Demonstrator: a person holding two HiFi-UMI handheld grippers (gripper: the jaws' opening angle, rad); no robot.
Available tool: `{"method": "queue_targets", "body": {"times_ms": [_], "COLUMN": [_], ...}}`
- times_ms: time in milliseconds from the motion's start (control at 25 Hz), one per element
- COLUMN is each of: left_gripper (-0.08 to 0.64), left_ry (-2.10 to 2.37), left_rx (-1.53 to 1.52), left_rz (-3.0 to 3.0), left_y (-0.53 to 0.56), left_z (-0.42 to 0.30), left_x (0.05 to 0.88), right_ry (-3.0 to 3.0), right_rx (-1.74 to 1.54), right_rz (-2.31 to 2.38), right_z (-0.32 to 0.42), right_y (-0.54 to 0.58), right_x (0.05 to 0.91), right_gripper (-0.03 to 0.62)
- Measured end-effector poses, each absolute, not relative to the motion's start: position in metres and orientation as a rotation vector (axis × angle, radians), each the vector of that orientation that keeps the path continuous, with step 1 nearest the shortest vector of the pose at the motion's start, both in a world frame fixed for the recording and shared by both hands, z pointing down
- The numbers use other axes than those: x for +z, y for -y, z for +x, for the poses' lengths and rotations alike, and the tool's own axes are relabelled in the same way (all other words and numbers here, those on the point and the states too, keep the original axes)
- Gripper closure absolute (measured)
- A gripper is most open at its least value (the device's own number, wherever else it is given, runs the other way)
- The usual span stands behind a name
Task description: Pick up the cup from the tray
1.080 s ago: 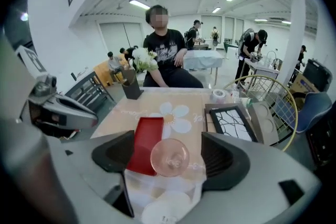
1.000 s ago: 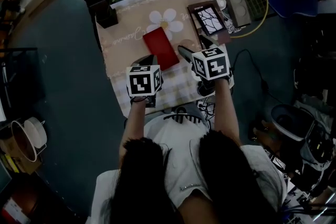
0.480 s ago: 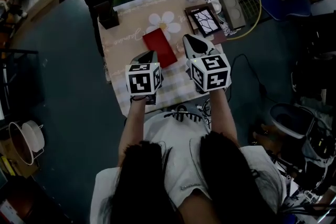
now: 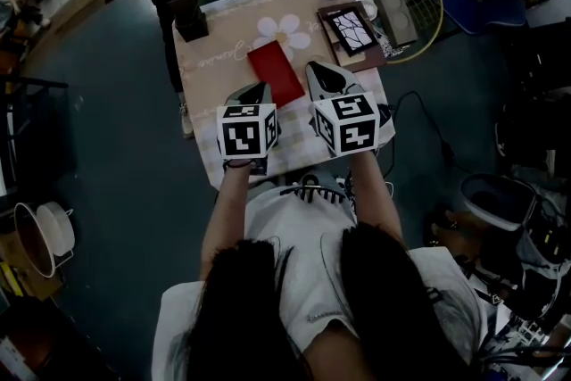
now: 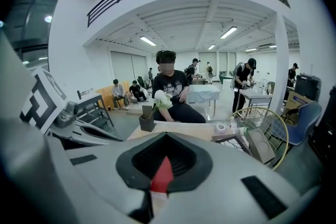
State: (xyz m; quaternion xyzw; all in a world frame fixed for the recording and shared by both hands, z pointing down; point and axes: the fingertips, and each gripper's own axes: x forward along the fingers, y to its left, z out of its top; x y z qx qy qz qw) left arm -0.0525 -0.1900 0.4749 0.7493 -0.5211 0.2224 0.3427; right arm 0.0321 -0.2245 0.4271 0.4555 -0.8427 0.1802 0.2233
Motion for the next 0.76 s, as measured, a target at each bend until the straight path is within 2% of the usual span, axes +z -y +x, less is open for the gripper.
{"method": "queue_targets", "body": {"times_ms": [760], "left_gripper": [0.557], "left_ry": [1.338], "left_rx": [0.558], "left_rz": [2.007], "left_y": [0.162], "left_z": [-0.047], "left_x": [0.46], "right_ry": [2.257], "right_rx": [0.492], "right_rz": [1.226], "right_z": [0.031], "right_y": [0.181], "right_x": [0.438], "right_gripper": [0.584]}}
